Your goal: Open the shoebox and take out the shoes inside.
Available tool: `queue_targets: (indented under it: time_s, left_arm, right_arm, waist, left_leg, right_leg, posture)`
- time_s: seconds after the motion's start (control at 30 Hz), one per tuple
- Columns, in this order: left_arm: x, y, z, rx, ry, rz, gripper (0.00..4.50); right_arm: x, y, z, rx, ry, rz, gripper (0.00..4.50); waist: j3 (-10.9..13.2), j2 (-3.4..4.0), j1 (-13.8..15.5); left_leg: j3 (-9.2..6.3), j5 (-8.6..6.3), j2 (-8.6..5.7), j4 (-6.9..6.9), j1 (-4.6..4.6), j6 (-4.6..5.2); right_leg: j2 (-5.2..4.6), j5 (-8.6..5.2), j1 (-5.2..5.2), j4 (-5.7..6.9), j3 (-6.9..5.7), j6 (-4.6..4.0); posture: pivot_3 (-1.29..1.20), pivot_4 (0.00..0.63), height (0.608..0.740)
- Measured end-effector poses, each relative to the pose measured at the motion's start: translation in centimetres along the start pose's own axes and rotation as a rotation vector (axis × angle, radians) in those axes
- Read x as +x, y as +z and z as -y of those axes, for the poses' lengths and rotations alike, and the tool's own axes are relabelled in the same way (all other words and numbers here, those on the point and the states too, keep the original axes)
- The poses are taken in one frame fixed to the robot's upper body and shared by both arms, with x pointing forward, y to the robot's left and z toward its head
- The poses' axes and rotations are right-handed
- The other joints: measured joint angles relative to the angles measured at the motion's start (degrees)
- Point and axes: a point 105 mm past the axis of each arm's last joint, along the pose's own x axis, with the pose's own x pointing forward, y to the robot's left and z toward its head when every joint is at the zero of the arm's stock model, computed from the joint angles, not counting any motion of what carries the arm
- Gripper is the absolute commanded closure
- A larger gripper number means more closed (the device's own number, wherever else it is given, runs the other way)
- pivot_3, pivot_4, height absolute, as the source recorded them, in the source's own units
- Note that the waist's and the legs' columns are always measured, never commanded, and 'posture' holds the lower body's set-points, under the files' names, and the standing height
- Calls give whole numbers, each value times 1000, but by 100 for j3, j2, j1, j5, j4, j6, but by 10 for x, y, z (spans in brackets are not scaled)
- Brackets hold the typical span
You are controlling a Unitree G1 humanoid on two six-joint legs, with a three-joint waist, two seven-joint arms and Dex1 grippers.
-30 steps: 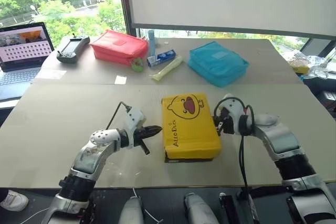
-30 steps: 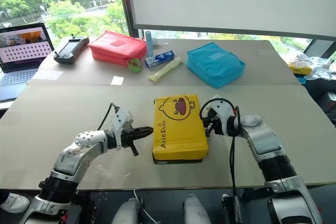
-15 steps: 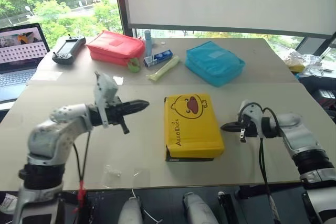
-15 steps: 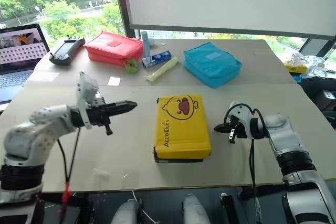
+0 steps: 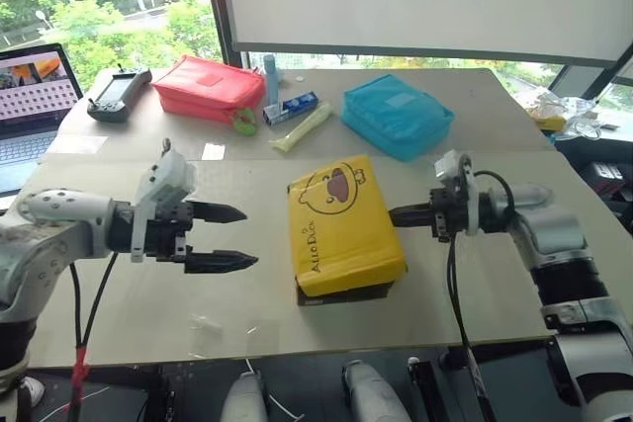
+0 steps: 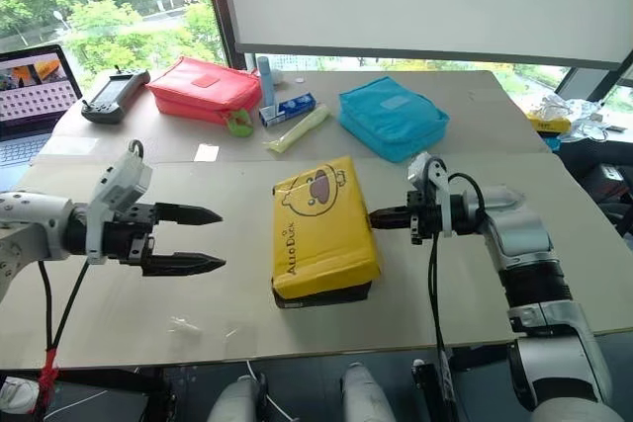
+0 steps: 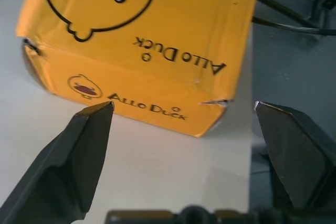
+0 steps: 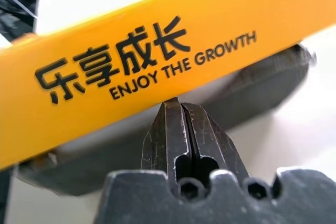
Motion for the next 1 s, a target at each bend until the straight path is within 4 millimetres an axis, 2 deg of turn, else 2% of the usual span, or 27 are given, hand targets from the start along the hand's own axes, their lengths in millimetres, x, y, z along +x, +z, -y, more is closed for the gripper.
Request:
queue_targets:
  time_s: [0.07, 0.13, 0.2, 0.27, 0.37, 0.47, 0.53, 0.63, 0.7, 0.83, 0.9, 0.93, 1.0]
  left_arm:
    - [-10, -8, 5, -29, -4, -39, 51]
    - [-19, -2, 6, -9, 11, -34, 51]
    - [-31, 14, 6, 38, 50, 5, 51]
    - [-51, 36, 8, 68, 85, 66, 51]
    - [-90, 79, 25, 177, 153, 125, 51]
    - [-114, 101, 39, 227, 197, 139, 51]
    - [-118, 107, 45, 241, 198, 125, 51]
    - [-115, 107, 48, 248, 176, 99, 51]
    - [-109, 104, 50, 237, 139, 81, 51]
    - [-100, 94, 42, 233, 126, 36, 51]
    - [-95, 88, 34, 236, 127, 22, 0]
    - [-92, 85, 30, 239, 126, 16, 0]
    - [-85, 75, 20, 244, 122, -17, 0]
  right_arm:
    - [8, 25, -5, -26, 45, 42, 4500]
    - [17, 40, -10, -46, 81, 75, 4500]
    - [37, 55, -17, -37, 124, 131, 4500]
    - [71, 66, -18, -52, 113, 163, 4500]
    - [119, 65, -28, -74, 116, 134, 4500]
    - [132, 59, -30, -115, 108, 91, 4500]
    - [136, 56, -31, -142, 110, 72, 4500]
    - [129, 46, -27, -171, 115, 11, 4500]
    - [108, 44, -13, -187, 79, -56, 4500]
    - [71, 68, 7, -235, -25, -93, 4500]
    - [61, 70, 10, -249, -47, -112, 3932]
    - [57, 65, 11, -258, -48, -143, 3799]
    - [51, 45, 11, -277, -45, -246, 3117]
  waist:
    - [4, -6, -17]
    - [5, -7, -14]
    - [6, -8, -19]
    - [10, -18, -73]
    - [11, -18, -170]
    - [15, -13, -159]
    - [15, -13, -154]
    - [16, -12, -144]
    - [19, -12, -136]
    - [21, -10, -162]
    - [21, -11, -174]
    - [21, -11, -170]
    - [21, -11, -158]
  left_leg:
    - [0, 0, 1, 0, -5, -1]
    - [-1, 0, 2, -2, -12, -2]
    - [-2, -1, 2, -1, -15, -2]
    - [-3, -1, 3, 2, -19, -3]
    - [-9, 0, 3, 1, -43, -2]
    - [-15, 3, 1, 1, -64, 3]
    - [-23, 3, 2, 0, -71, 3]
    - [-30, 0, 8, -2, -74, -1]
    - [-31, -1, 16, 2, -77, -4]
    - [-31, -4, 19, 0, -67, -8]
    - [-33, -4, 19, 3, -61, -9]
    - [-33, -4, 19, 5, -60, -9]
    - [-33, -4, 19, 7, -59, -9]
  right_leg:
    - [0, -16, -26, 37, -4, -14]
    - [2, -19, -46, 54, -5, -19]
    - [2, -21, -56, 64, -8, -23]
    - [6, -18, -69, 75, -8, -26]
    - [6, -20, -82, 70, -13, -24]
    - [0, -36, -84, 68, -27, -10]
    - [-2, -43, -85, 67, -41, -13]
    - [-2, -48, -86, 72, -61, -22]
    - [-2, -49, -87, 76, -74, -27]
    - [-1, -48, -88, 91, -80, -37]
    - [0, -57, -88, 114, -82, -48]
    - [0, -65, -88, 121, -82, -55]
    - [0, -74, -90, 130, -86, -61]
  posture:
    - [0, 150, 725]
    - [0, 150, 725]
    - [0, 150, 725]
    - [0, 150, 725]
    - [0, 150, 725]
    - [0, 150, 725]
    - [0, 150, 725]
    - [0, 150, 725]
    - [0, 150, 725]
    - [0, 150, 725]
    - [0, 150, 725]
    - [0, 150, 725]
    - [0, 150, 725]
